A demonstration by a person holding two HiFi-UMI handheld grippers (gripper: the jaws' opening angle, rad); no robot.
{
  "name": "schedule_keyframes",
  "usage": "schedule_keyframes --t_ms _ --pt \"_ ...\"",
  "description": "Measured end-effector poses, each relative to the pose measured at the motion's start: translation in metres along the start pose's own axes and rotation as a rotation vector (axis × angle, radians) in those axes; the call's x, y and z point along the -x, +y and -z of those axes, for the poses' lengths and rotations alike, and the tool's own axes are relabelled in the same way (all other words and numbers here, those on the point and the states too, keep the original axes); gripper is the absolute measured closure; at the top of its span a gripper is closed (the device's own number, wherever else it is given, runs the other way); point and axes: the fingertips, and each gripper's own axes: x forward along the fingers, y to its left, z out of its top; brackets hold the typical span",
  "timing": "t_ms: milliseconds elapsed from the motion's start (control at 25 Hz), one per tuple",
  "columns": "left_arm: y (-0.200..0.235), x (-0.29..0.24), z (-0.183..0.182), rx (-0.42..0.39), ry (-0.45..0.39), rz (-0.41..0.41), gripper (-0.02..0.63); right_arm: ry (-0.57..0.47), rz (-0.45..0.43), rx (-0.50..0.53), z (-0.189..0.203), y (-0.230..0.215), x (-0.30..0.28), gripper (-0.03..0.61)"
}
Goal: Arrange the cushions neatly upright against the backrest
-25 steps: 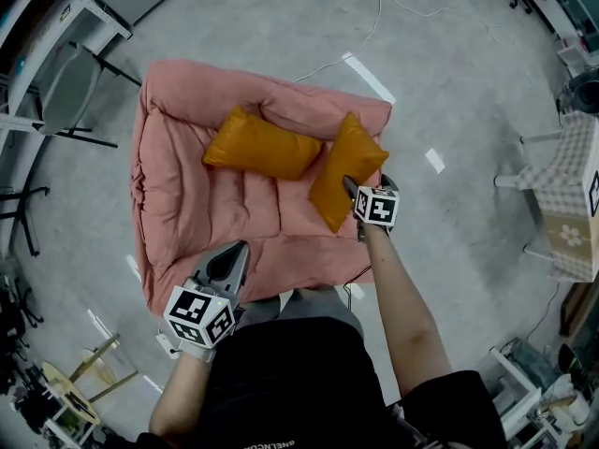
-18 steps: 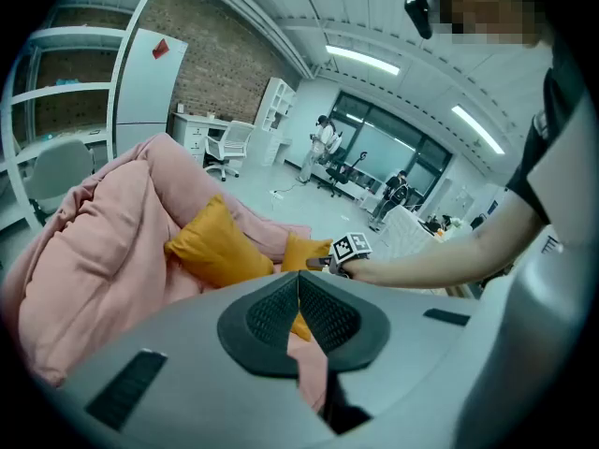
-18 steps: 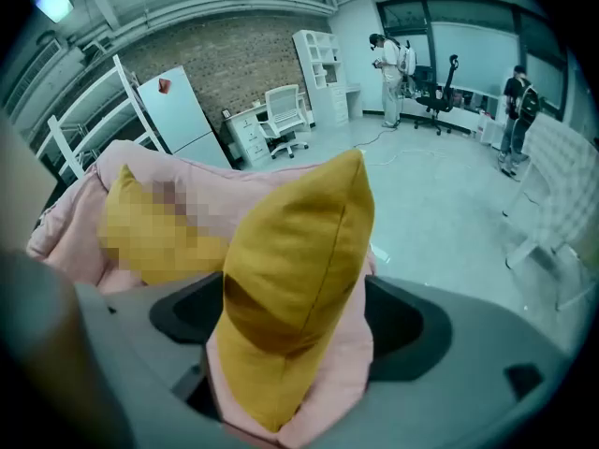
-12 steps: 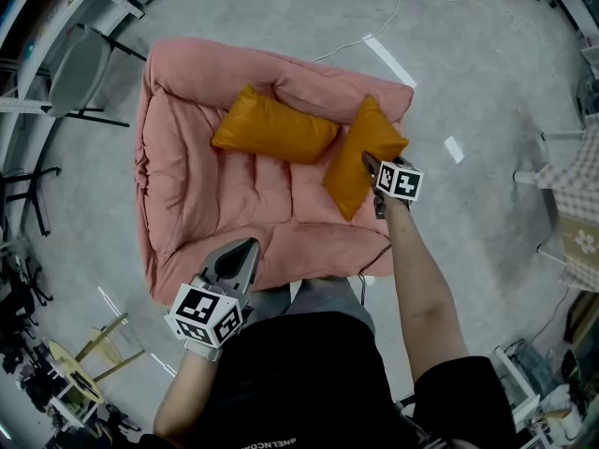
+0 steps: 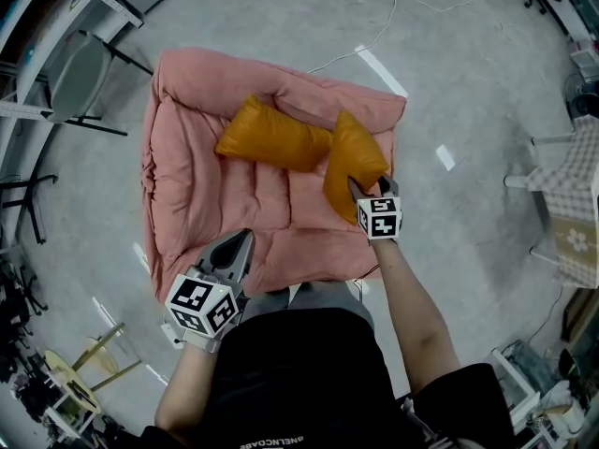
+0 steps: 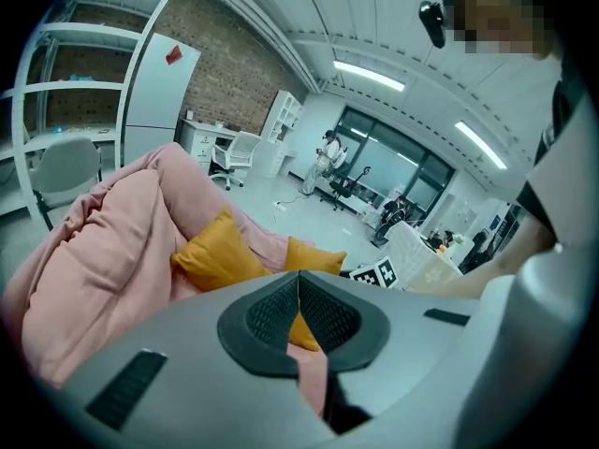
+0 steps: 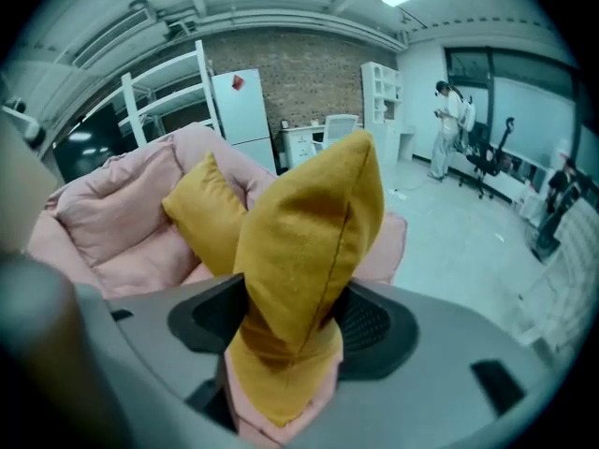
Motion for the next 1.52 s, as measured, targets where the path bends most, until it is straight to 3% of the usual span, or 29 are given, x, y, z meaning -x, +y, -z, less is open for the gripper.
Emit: schedule_keyframes --t_ms 280,720,880,1080,1240,1440,1520 --pt "0.025 0.003 -0.003 0.061 0.003 0.010 0.600 -0.063 -0.017 0.364 -0.014 0.081 0.031 0.285" --pt "0.069 0.027 0.016 0.122 0.030 -0.031 0.600 -0.068 -0.122 0.664 0.011 0.215 0.000 0.276" --pt "0.082 0.035 0.025 0.155 0.031 -0.049 0.600 -0.040 -0.223 0.768 0.027 0.261 -0.002 0.272" --pt "0.091 0.040 0.034 0.193 0.020 -0.071 0.600 0.020 -0.335 0.737 0.047 0.288 0.000 0.281" --pt "0.096 0.043 0.044 0.234 0.006 -0.080 0.600 0.094 -0.489 0.717 0.061 0.301 0.010 0.257" --pt "0.091 0.043 0.045 0.269 -0.030 -0.086 0.600 0.167 -0.714 0.721 0.054 0.287 0.036 0.233" --pt "0.087 0.044 0.045 0.270 -0.041 -0.094 0.600 0.183 -0.758 0.715 0.045 0.267 0.036 0.230"
